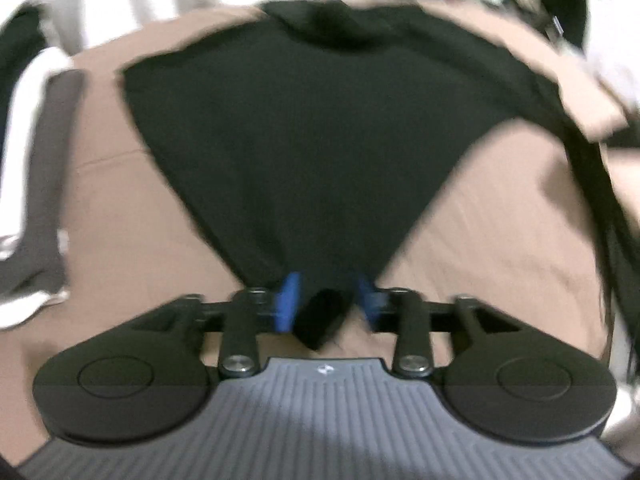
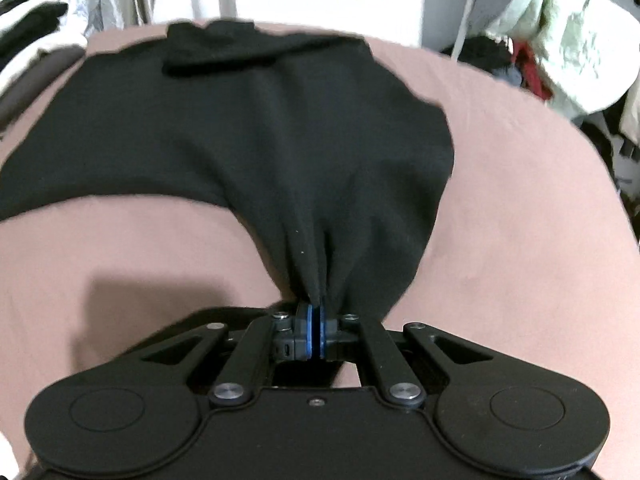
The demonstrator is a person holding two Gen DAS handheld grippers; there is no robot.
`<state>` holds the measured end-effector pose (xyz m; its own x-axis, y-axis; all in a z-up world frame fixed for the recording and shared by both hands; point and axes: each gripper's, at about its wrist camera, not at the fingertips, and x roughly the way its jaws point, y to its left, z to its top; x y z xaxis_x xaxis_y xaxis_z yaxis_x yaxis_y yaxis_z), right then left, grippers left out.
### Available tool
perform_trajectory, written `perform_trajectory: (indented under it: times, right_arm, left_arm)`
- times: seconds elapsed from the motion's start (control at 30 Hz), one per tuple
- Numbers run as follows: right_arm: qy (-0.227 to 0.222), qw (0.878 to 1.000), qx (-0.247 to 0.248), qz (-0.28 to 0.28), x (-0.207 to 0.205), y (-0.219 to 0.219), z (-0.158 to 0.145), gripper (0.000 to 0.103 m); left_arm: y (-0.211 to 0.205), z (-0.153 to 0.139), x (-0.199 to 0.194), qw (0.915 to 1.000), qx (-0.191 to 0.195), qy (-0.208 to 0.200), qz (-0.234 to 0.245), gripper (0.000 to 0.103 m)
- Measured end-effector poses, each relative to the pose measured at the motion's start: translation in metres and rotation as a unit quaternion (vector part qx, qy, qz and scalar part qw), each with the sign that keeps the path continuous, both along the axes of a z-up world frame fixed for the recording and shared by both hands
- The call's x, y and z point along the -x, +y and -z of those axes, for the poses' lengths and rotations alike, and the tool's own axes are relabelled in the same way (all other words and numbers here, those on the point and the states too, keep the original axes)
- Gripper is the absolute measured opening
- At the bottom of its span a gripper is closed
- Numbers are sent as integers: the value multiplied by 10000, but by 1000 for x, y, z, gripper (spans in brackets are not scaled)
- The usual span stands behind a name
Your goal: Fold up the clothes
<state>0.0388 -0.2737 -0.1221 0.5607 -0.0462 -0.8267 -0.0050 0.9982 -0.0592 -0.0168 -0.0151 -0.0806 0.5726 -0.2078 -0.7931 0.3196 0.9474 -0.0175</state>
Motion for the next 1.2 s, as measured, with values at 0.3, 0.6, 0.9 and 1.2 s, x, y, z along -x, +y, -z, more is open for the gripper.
perform_trajectory:
  times: [0.3,0.6,0.9,1.2]
  right_arm:
    - [-452,9984,-186,293,-1,-6,-13,3]
    - [-1401,9849,-410,931,24,-12,-59,2]
    - [-256,9942,-859,588,11,-19,-1,11]
    - [-845,9860,-1399,338,-59,-38,-90,60]
  left_arm:
    - [-13,49,-37,9956,-95,228,909,71]
    - [-8,-9,9,9974,199,-52,690,0]
    - [-18,-1,10,9963,-140,246,815,8]
    - [-30,-58,-63,9957,896,-220,75,43]
